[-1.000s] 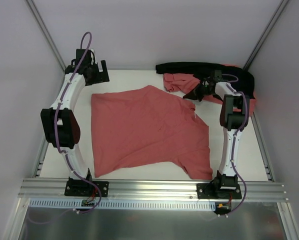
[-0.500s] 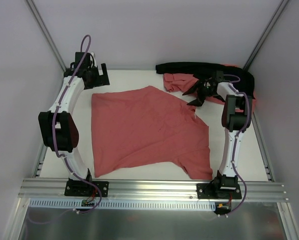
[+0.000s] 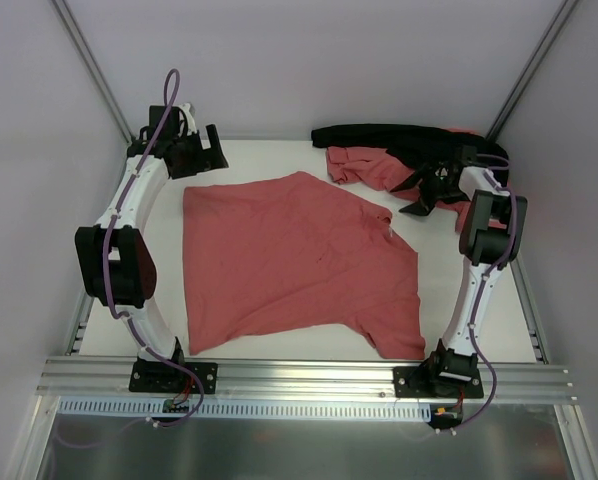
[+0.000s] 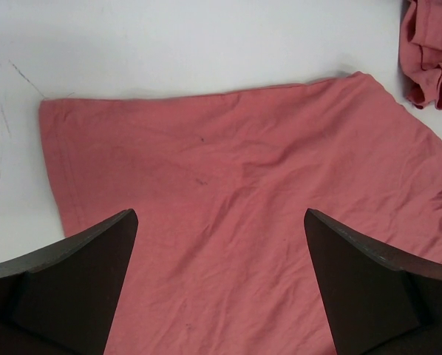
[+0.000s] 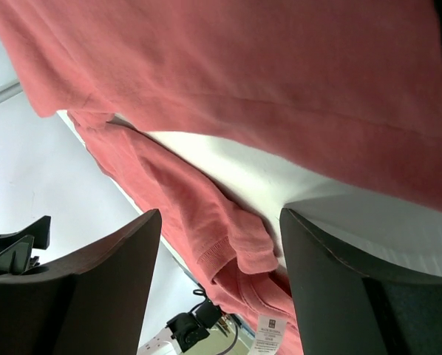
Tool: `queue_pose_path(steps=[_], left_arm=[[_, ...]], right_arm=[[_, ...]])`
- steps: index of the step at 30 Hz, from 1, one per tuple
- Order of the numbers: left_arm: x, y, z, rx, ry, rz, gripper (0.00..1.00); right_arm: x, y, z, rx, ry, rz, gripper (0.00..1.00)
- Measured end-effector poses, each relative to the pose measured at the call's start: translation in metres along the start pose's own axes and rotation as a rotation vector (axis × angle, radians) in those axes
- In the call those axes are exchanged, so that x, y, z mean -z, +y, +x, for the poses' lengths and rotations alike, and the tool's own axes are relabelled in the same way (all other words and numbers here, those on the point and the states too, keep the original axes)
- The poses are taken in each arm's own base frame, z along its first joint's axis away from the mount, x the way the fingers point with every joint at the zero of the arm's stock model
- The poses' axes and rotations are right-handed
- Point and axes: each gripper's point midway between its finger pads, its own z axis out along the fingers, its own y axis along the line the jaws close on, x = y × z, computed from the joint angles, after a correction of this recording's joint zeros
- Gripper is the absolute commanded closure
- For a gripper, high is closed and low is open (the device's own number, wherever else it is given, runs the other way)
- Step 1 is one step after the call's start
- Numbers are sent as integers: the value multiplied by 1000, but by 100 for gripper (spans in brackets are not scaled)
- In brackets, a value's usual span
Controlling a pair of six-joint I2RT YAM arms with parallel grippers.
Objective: Fold and stack the t-shirts
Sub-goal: Flatten out the tshirt
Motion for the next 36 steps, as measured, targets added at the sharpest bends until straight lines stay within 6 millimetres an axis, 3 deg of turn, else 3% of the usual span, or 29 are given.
queue_pose_path(steps=[7,9,14,18,25,30,36], left_arm=[[0,-3,-1,4,-3,18,1],[0,-3,-1,4,-3,18,2],[0,-3,-1,4,-3,18,1],[0,-3,-1,5,-3,18,1],[-1,1,2,18,4,11,1],[-3,4,7,28,17,6,1],[-4,5,8,35,18,6,1]], right_arm=[[-2,-9,18,-22,34,15,43],[-5,-9,24,-21,47,16,50],[-16,-8,38,-13,79,25,71],[-21,-4,44,-1,89,22,99],[-21,-4,43,3,83,25,100],[-9,1,35,16,41,42,100],[30,45,-12,89,-100,-15,99]])
